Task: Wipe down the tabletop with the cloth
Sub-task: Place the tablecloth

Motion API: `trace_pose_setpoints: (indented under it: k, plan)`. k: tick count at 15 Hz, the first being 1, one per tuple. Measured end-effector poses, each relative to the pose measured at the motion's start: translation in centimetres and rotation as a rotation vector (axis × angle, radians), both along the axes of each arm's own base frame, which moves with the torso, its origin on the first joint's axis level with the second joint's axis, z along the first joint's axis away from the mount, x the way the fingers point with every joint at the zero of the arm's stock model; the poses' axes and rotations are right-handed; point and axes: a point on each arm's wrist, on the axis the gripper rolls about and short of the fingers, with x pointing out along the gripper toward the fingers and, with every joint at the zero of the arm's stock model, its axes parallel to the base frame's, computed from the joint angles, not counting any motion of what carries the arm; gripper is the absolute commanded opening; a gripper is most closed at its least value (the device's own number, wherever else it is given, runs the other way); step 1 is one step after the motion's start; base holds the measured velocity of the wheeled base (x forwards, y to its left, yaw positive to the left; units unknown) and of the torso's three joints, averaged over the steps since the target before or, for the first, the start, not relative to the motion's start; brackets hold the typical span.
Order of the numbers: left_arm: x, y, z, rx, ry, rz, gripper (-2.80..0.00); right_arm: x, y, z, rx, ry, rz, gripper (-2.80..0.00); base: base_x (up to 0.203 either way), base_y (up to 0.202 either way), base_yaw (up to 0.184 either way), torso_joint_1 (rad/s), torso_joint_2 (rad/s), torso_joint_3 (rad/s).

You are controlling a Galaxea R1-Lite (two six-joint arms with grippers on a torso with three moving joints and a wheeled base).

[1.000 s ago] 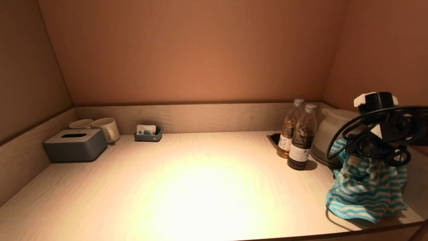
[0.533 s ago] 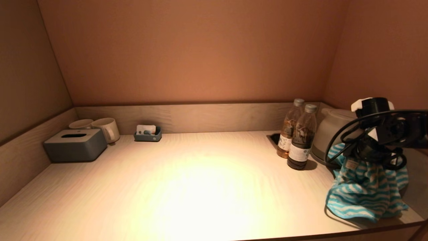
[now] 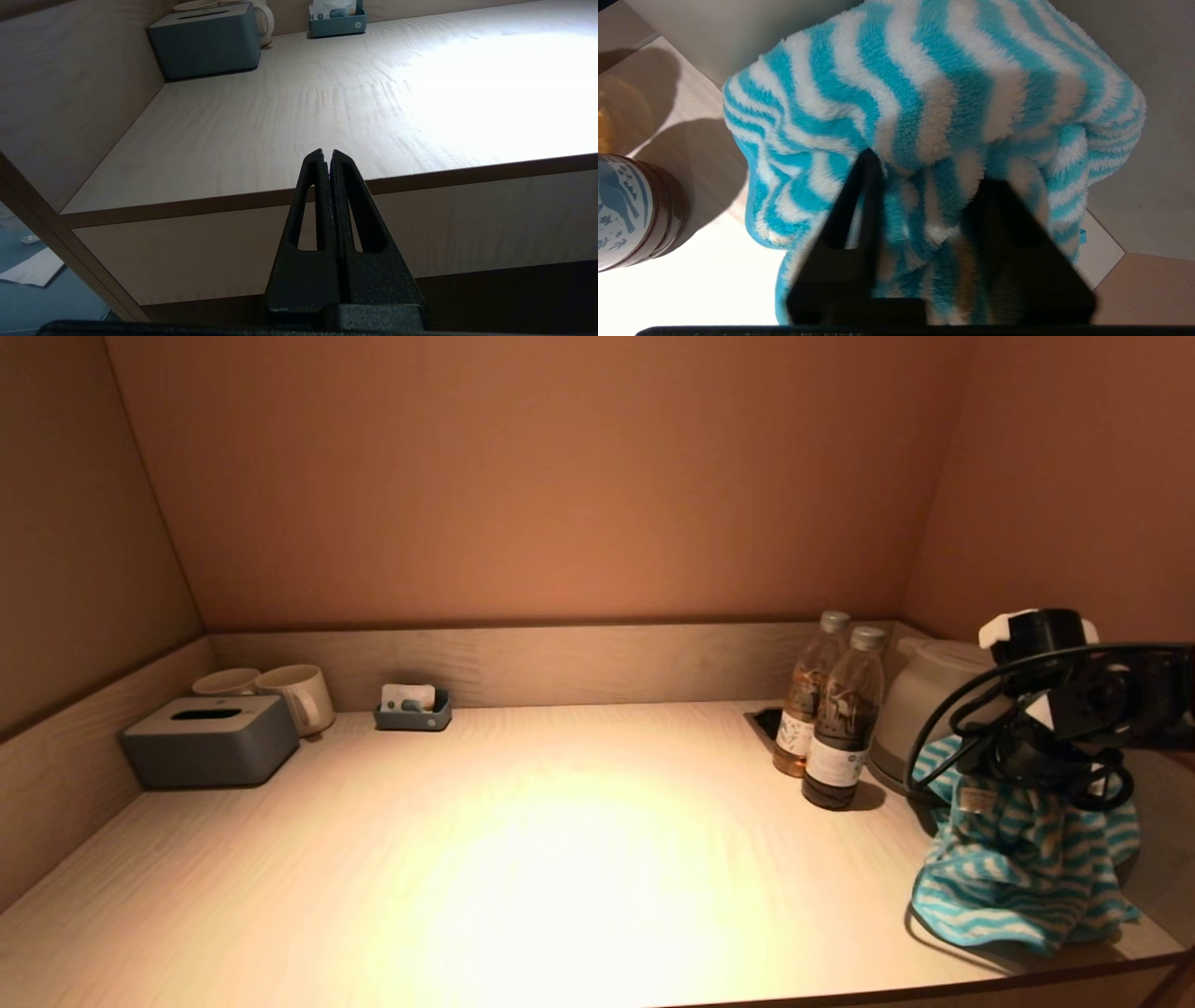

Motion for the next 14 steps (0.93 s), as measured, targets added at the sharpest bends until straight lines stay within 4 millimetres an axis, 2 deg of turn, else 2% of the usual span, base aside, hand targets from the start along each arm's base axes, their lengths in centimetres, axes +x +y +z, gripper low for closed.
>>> trace_pose_setpoints:
  k: [7,14]
  plan:
    - [0.0,0.0,0.0,0.0,0.0,0.0,-2.8,-0.9,0.2,1.4,-0.006,-0.036,0.002,0.0,0.0,0.0,0.0,0.0,0.0,0.0]
    - [0.0,0.0,0.0,0.0,0.0,0.0,-2.8,-3.8,2.4,5.7,-0.027,-0.163,0.07,0.0,0.0,0.0,0.0,0.0,0.0,0.0]
